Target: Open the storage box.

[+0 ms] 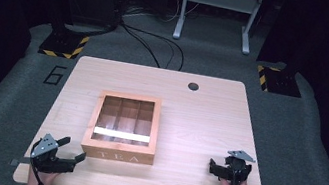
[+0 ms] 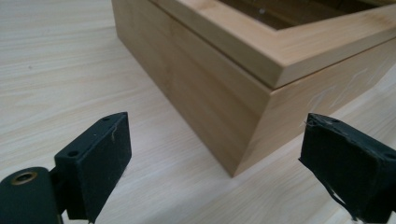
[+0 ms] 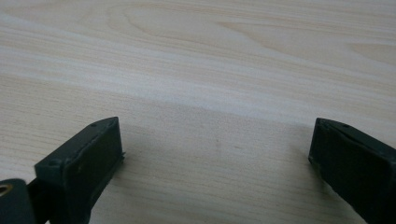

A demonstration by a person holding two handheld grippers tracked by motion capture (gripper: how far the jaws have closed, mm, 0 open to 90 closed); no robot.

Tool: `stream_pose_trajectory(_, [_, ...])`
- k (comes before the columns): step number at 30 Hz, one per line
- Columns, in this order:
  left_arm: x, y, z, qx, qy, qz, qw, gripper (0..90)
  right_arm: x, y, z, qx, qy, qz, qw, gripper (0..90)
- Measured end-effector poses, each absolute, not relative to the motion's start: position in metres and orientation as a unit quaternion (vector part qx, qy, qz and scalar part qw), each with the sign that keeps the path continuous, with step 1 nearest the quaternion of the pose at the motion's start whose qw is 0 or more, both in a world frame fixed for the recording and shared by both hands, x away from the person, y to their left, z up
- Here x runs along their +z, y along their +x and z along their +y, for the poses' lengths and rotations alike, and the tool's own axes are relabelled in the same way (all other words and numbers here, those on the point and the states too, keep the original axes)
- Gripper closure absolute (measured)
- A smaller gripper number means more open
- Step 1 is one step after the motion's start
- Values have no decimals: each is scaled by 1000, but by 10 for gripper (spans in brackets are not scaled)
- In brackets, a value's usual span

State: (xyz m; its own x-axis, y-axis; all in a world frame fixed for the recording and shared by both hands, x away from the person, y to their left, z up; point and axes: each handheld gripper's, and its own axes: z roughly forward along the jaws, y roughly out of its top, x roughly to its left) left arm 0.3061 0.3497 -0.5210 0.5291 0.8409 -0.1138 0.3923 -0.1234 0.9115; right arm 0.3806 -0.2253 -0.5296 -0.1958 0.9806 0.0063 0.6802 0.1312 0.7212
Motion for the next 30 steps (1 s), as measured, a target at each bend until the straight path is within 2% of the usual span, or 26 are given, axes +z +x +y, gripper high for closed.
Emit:
stream_pose_trajectory(8, [-520, 303, 342, 241, 694, 430, 526, 199, -530, 381, -225, 305, 584, 711, 247, 23])
stream_pose_trajectory(17, [-519, 305, 338, 224, 701, 414, 536, 306, -529, 380, -225, 304, 585, 710, 246, 23])
stream_pose_trajectory(25, [-520, 304, 334, 226, 701, 408, 539, 415, -530, 381, -226, 305, 580, 713, 250, 24])
stream_pose_trajectory(30, [-520, 305, 332, 230, 707, 396, 539, 454, -530, 381, -225, 305, 581, 712, 249, 24])
